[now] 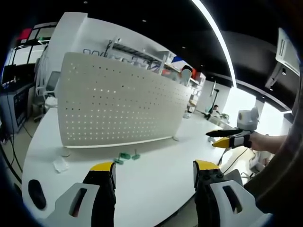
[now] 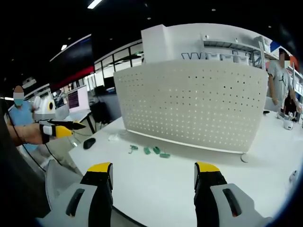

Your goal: Insert the hook assembly into the mounting plate slot until the hook locks in place.

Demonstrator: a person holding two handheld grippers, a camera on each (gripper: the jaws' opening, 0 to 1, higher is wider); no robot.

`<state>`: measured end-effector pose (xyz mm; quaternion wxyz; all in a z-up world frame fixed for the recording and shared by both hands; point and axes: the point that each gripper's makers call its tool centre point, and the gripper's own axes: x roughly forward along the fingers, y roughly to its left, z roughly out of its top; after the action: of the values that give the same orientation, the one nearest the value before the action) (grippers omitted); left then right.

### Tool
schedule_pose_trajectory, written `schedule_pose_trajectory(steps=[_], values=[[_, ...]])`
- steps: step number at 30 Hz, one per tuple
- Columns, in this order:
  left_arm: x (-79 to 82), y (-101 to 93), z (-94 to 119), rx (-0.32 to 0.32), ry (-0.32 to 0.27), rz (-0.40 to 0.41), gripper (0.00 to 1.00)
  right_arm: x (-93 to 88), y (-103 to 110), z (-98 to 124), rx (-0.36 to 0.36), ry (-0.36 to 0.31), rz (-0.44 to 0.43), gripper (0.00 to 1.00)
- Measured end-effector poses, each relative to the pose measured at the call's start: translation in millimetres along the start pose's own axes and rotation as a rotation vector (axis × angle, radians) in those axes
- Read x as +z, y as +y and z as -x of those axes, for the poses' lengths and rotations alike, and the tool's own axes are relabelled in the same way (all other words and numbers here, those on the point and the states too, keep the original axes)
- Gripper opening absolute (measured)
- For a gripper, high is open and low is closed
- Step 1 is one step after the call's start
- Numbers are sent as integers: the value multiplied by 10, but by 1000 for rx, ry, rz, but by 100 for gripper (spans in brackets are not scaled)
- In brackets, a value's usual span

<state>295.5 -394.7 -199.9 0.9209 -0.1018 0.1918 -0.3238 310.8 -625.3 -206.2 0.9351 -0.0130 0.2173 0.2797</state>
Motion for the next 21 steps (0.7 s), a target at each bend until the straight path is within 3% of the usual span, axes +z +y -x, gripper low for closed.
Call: schedule_pose_trajectory(steps=[21], values=[[6,94,-108,1,15,8,67,-24,-64,-137,-1,11,-30,68]])
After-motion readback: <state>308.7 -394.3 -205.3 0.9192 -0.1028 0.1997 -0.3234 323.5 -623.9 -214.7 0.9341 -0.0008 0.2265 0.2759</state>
